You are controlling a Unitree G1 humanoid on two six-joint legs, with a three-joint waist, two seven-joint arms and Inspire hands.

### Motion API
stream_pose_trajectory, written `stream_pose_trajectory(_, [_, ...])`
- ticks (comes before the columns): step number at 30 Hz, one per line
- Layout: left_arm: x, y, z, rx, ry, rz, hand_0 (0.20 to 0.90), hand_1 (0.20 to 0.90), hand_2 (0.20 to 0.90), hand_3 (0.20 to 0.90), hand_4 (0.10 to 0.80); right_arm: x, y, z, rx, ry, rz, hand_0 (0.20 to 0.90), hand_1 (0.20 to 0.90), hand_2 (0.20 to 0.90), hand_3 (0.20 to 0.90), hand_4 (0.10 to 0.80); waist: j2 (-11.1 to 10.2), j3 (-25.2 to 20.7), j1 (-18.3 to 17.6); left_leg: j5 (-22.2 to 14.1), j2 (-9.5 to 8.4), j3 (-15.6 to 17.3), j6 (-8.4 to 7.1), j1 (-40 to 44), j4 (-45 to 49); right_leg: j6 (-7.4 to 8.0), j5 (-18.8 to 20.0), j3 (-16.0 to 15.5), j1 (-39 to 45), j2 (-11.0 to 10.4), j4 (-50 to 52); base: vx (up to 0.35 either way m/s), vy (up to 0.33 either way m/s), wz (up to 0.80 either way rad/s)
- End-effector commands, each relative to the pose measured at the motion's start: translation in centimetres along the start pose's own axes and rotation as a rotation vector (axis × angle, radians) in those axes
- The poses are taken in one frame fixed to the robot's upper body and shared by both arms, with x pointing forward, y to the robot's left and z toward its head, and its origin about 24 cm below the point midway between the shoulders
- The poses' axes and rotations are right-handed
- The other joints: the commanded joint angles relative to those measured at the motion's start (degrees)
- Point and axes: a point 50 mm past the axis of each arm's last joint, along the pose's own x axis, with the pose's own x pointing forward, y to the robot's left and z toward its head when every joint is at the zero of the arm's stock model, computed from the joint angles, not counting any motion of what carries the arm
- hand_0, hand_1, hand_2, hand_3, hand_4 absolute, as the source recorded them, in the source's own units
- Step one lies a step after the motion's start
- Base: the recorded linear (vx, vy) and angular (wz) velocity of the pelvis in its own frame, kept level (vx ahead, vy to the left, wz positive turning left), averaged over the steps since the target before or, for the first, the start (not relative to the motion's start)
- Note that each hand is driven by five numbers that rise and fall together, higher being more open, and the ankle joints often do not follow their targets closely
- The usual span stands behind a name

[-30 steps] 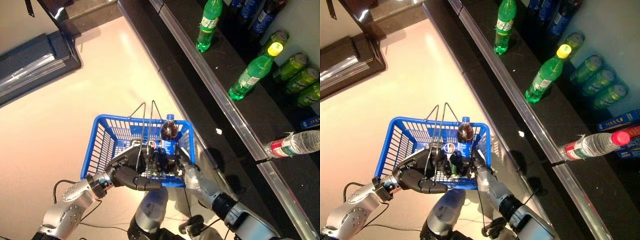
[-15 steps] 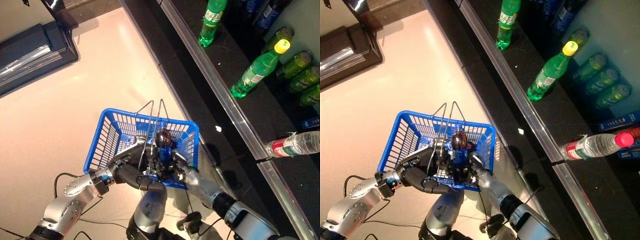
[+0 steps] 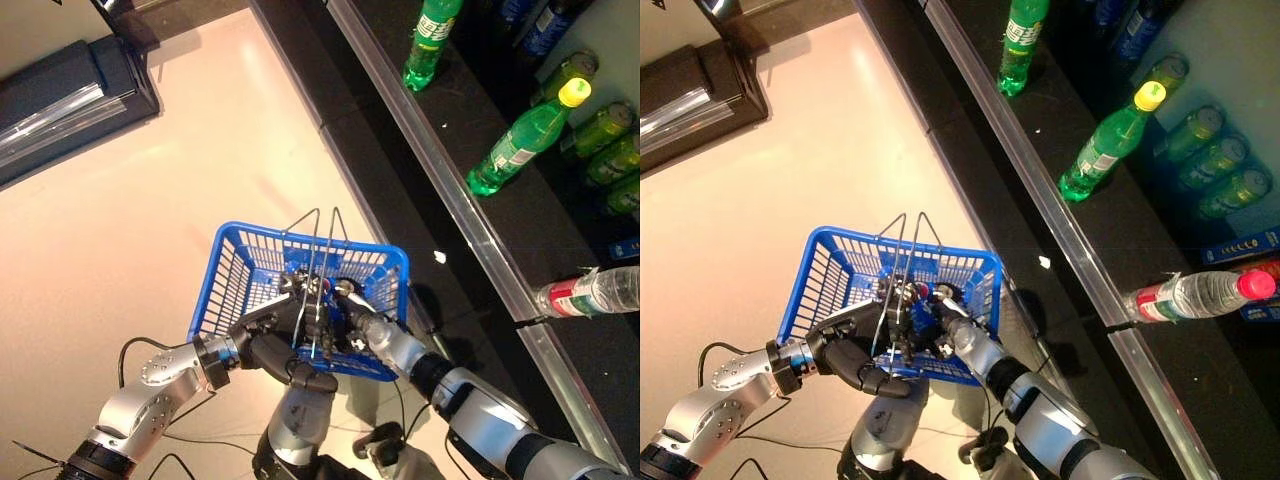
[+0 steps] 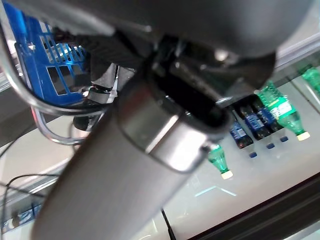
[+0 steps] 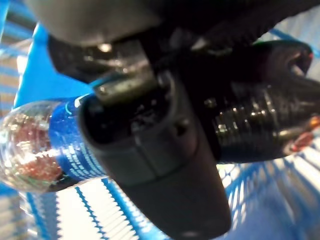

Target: Pick up the drink and place into the basket.

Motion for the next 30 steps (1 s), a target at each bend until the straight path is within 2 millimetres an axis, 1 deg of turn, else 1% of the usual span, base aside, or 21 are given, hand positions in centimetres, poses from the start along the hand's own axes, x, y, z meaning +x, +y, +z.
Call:
stream_pose_trajectory(1, [2.3,-9.3,12.2,0.380,-0.633,-0.619,0.300,0.300,0.300,0.200,0.100,0.1,-3.1,3.3,-0.185,-0.060,-0.155,0.446,0.446,0.446,0.370,0.270,1.51,-1.14,-0.65,2.74,-0.34,1.28,3.05,-3.80,2.55,-2.99,8.97,2.27,-1.55,0.21,-1.09,-0.008,0.026,0.04])
stream_pose_trajectory(2, [2.4,-9.4,12.2,0.378,-0.636,-0.619,0.300,0.300,0.300,0.200,0.100,0.1,-3.0,3.4,-0.180,-0.057,-0.154,0.747,0.747,0.747,0.722,0.622,1.53,-1.14,-0.71,2.74,-0.32,1.32,3.10,-3.78,2.44,-2.91,9.02,2.34,-1.60,0.19,-1.17,-0.015,0.025,0.04])
stream_pose_trajectory(3, [2.6,-9.5,12.3,0.379,-0.639,-0.619,0.300,0.300,0.300,0.200,0.100,0.1,-2.9,3.3,-0.169,-0.045,-0.156,0.900,0.900,0.900,0.900,0.800,1.56,-0.94,-0.82,2.77,-0.30,1.38,3.18,-3.98,2.50,-2.82,9.14,2.49,-1.86,0.11,-1.10,0.000,0.000,0.00])
stream_pose_trajectory(7, [2.6,-9.5,12.4,0.378,-0.642,-0.618,0.300,0.300,0.300,0.200,0.100,0.1,-2.7,3.0,-0.143,-0.033,-0.169,0.900,0.900,0.900,0.900,0.800,1.60,-0.82,-0.90,2.75,-0.27,1.38,3.25,-4.06,2.53,-2.76,9.25,2.62,-2.06,0.03,-1.02,0.000,0.000,0.00])
stream_pose_trajectory(8, [2.7,-9.6,12.5,0.378,-0.644,-0.614,0.300,0.300,0.300,0.200,0.100,0.1,-2.7,3.0,-0.099,-0.034,-0.172,0.900,0.900,0.900,0.900,0.800,1.65,-0.80,-1.07,3.05,-0.24,1.28,3.41,-4.20,2.28,-2.69,9.67,2.47,-2.23,0.01,-1.22,0.000,0.000,0.00])
stream_pose_trajectory(9, [2.7,-9.6,12.5,0.378,-0.644,-0.614,0.300,0.300,0.300,0.200,0.100,0.1,-2.7,3.0,-0.099,-0.034,-0.172,0.900,0.900,0.900,0.900,0.800,1.65,-0.80,-1.07,3.05,-0.24,1.28,3.41,-4.20,2.28,-2.69,9.67,2.47,-2.23,0.01,-1.22,0.000,0.000,0.00])
stream_pose_trajectory(10, [2.8,-9.6,12.7,0.372,-0.650,-0.603,0.300,0.300,0.300,0.200,0.100,0.2,-2.6,3.1,-0.043,-0.056,-0.180,0.900,0.900,0.900,0.900,0.800,1.60,-0.30,-1.20,2.63,-0.19,1.44,3.42,-4.32,2.75,-2.58,9.44,2.74,-2.54,-0.16,-0.63,0.000,0.000,0.00])
stream_pose_trajectory(11, [2.7,-9.5,12.8,0.358,-0.659,-0.596,0.300,0.300,0.300,0.200,0.100,0.1,-2.8,3.0,-0.007,-0.075,-0.191,0.900,0.900,0.900,0.900,0.800,1.63,-0.04,-1.51,2.70,-0.10,1.55,3.46,-4.52,2.81,-2.57,9.55,2.91,-2.73,-0.12,-0.58,-0.027,0.029,0.04])
stream_pose_trajectory(12, [2.6,-9.3,12.9,0.336,-0.671,-0.584,0.300,0.300,0.300,0.200,0.100,0.0,-3.4,3.1,0.046,-0.106,-0.218,0.900,0.900,0.900,0.900,0.800,1.58,0.09,-1.93,2.71,0.09,1.77,3.43,-4.68,2.81,-2.52,9.61,2.98,-3.07,-0.17,-0.48,-0.030,0.038,0.02])
stream_pose_trajectory(14, [2.2,-9.0,13.0,0.319,-0.685,-0.576,0.300,0.300,0.300,0.200,0.100,-0.3,-3.8,3.0,0.100,-0.141,-0.243,0.900,0.900,0.900,0.900,0.800,1.24,0.12,-2.51,2.66,0.25,1.89,3.41,-5.07,2.82,-2.51,9.84,3.13,-3.67,-0.09,-0.53,-0.017,0.017,0.01])
stream_pose_trajectory(16, [2.1,-8.9,13.0,0.311,-0.690,-0.574,0.300,0.300,0.300,0.200,0.100,-0.4,-3.9,3.0,0.117,-0.152,-0.253,0.900,0.900,0.900,0.900,0.800,1.08,0.12,-2.70,2.65,0.28,1.94,3.40,-5.18,2.81,-2.52,9.90,3.20,-3.89,-0.05,-0.52,0.000,0.000,0.00])
stream_pose_trajectory(20, [1.4,-8.5,12.8,0.316,-0.709,-0.543,0.300,0.300,0.300,0.200,0.100,-1.4,-4.2,3.7,0.166,-0.230,-0.274,0.900,0.900,0.900,0.900,0.800,0.14,0.12,-4.09,2.46,0.99,2.69,3.51,-5.66,2.72,-2.52,10.09,3.84,-5.19,0.38,-0.44,-0.038,0.008,-0.05])
stream_pose_trajectory(24, [0.6,-7.6,12.6,0.309,-0.737,-0.488,0.300,0.300,0.300,0.200,0.100,-3.1,-4.2,4.0,0.231,-0.329,-0.275,0.900,0.900,0.900,0.900,0.800,-0.96,0.12,-5.84,2.26,1.75,3.63,3.47,-5.86,2.71,-2.54,10.14,4.63,-6.08,0.83,-0.48,-0.028,0.010,-0.10])
stream_pose_trajectory(25, [-0.1,-7.1,12.4,0.310,-0.753,-0.457,0.300,0.300,0.300,0.200,0.100,-3.9,-3.9,3.3,0.278,-0.359,-0.268,0.900,0.900,0.900,0.900,0.800,-1.70,0.12,-6.70,2.48,2.17,4.01,3.51,-5.63,2.38,-2.51,10.44,4.86,-6.07,1.15,-0.95,-0.002,-0.009,-0.07])
stream_pose_trajectory(26, [-0.5,-7.0,12.3,0.305,-0.766,-0.444,0.300,0.300,0.300,0.200,0.100,-4.3,-3.7,2.8,0.300,-0.374,-0.265,0.900,0.900,0.900,0.900,0.800,-2.11,0.12,-7.10,2.43,2.46,4.24,3.50,-5.38,2.23,-2.47,10.42,5.07,-5.96,1.40,-1.20,-0.004,-0.010,-0.03])
stream_pose_trajectory(28, [-0.7,-6.9,12.3,0.302,-0.776,-0.437,0.300,0.300,0.300,0.200,0.100,-4.5,-3.7,2.5,0.306,-0.384,-0.265,0.900,0.900,0.900,0.900,0.800,-2.28,0.12,-7.31,2.45,2.60,4.37,3.48,-5.16,2.01,-2.44,10.47,5.12,-5.81,1.56,-1.47,-0.007,-0.008,-0.02])
stream_pose_trajectory(30, [-1.6,-6.5,12.0,0.300,-0.805,-0.405,0.300,0.300,0.300,0.200,0.100,-5.4,-3.6,1.6,0.362,-0.423,-0.258,0.900,0.900,0.900,0.900,0.800,-3.08,0.12,-7.96,2.25,3.03,5.07,3.46,-4.35,1.52,-2.27,10.63,5.47,-5.24,2.07,-2.45,-0.017,-0.032,-0.09])
